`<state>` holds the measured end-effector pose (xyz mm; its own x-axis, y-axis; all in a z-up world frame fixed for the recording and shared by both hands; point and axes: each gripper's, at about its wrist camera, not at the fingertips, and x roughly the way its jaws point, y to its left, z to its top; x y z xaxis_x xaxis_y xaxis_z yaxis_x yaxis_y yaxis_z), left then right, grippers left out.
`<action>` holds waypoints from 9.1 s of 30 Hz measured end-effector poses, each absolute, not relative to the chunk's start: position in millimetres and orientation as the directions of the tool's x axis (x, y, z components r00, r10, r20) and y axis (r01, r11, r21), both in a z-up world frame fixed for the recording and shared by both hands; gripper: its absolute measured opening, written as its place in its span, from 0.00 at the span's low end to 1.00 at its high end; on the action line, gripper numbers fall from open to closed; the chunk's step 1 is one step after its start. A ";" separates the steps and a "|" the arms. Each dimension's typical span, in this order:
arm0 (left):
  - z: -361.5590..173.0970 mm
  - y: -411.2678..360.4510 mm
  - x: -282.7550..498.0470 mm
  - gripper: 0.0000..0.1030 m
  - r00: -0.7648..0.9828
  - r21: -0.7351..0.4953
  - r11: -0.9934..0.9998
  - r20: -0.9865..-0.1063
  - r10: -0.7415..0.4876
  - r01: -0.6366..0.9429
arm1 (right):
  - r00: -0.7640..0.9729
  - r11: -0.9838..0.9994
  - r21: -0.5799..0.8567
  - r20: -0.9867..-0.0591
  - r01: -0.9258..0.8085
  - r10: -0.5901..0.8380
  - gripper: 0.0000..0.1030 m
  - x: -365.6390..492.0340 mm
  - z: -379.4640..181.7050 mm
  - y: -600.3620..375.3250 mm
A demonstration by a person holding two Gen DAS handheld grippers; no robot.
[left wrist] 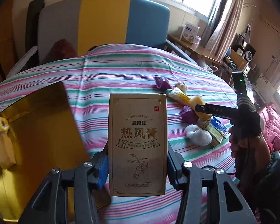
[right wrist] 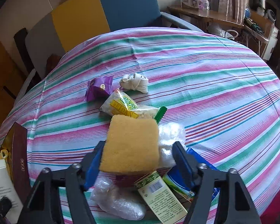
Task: Organize objects
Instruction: 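Carry the medicine box to the tray with the left tool while the right tool grasps another yellow sponge, then lower the medicine box into the tray and open the left tool, then carry the second sponge into the tray and open the right tool, then move both tools back toward the remaining items on the cloth, then close the left tool on the white plastic bag while the right tool grasps a purple snack packet, then carry the white bag into the gold tray and open the left tool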
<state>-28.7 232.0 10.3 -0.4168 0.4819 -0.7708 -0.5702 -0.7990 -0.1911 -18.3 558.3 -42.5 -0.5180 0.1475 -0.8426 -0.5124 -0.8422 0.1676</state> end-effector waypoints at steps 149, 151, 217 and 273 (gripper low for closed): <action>-6.8 237.2 -25.1 0.55 -0.403 -0.122 -0.802 -0.814 0.419 -0.585 | -0.533 -0.664 0.214 -0.782 -0.716 0.323 0.88 28.1 -8.7 593.5; -11.8 257.2 -25.4 0.52 -0.365 -0.145 -0.778 -0.821 0.440 -0.611 | -0.539 -0.665 0.220 -0.779 -0.714 0.322 0.88 28.8 -7.3 593.4; -72.5 323.9 -33.3 0.40 -0.145 -0.358 -0.693 -0.820 0.554 -0.626 | -0.392 -0.948 0.067 -0.918 -0.310 0.063 0.33 -56.0 -75.4 530.9; -4.3 31.1 -142.4 0.57 -0.607 -0.128 -0.982 -0.772 0.188 -0.140 | -0.390 -0.964 -0.077 -0.904 -0.253 0.174 0.32 -55.2 -75.5 509.3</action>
<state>-142.4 31.1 -4.3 -0.6069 0.1877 -0.7723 -0.1403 -0.9818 -0.1284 -55.2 509.3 -75.5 -0.3899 0.1744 -0.9042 -0.2527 -0.9645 -0.0771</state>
